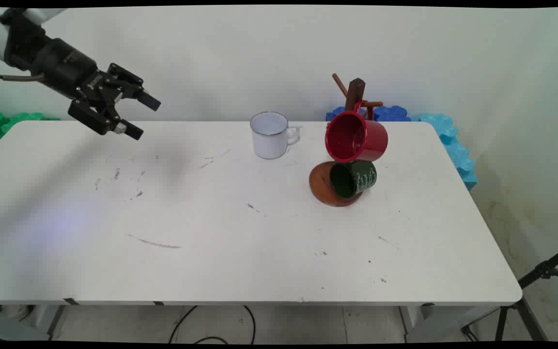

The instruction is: Pick up the red mug from the rack, then place the picked object on the table

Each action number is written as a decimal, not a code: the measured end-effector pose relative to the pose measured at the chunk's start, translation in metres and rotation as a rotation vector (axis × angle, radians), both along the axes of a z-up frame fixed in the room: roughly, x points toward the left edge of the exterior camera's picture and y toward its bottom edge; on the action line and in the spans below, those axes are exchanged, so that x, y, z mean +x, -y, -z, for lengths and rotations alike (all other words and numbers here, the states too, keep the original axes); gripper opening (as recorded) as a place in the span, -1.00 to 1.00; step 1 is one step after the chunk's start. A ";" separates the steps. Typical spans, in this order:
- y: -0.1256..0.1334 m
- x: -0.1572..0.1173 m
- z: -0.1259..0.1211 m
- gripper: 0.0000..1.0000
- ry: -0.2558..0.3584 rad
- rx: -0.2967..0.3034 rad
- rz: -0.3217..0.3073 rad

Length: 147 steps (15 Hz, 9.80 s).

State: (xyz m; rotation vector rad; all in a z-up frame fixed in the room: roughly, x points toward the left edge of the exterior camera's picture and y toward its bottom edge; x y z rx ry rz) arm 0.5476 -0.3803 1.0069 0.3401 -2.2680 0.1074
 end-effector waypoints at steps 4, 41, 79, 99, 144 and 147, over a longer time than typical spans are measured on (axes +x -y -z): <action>0.010 -0.007 0.003 1.00 0.016 -0.015 -0.046; 0.032 -0.311 -0.009 1.00 -0.099 0.228 -0.389; 0.082 -0.393 0.087 -1.00 -0.115 0.096 -0.338; 0.079 -0.393 0.049 -1.00 -0.215 0.028 -0.313; 0.053 -0.184 0.056 -1.00 0.479 -0.062 -0.022; 0.062 -0.182 0.072 -1.00 0.532 -0.070 0.009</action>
